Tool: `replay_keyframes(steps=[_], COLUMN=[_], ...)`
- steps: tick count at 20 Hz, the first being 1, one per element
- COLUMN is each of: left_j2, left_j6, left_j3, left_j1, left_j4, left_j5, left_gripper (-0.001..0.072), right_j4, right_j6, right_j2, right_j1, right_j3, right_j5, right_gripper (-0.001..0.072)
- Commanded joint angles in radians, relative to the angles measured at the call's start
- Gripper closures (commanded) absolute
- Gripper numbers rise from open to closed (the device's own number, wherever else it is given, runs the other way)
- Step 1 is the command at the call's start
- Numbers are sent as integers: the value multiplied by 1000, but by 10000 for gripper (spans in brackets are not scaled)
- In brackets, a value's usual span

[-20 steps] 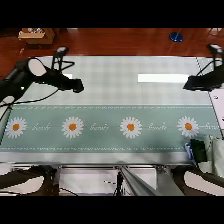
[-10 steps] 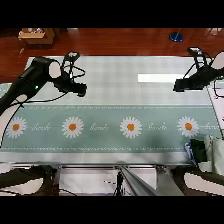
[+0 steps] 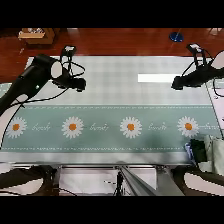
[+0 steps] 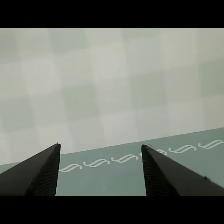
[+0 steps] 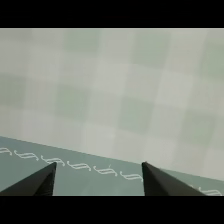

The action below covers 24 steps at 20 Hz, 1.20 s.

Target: Fold the shirts.

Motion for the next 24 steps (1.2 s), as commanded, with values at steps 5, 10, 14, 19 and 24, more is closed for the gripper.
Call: replay_keyframes(steps=[5,10,14,19,24], left_j2=[31,64,66,65,65], left_j6=[-27,-42,-42,-42,-42], left_j3=[-20,-89,-90,-90,-90], left_j1=[-42,-44,-37,-37,-37], left_j4=[40,41,41,40,40], left_j5=[36,55,114,143,143], left_gripper=[124,125,124,124,124], right_j4=[30,58,72,72,72], right_j6=[-2,-4,7,6,6], right_j2=[46,46,46,46,46], right_j1=[1,1,0,0,0], right_j3=[-30,-75,-75,-75,-75], right_j5=[-30,-14,-56,-56,-56], right_gripper=[107,107,107,107,107])
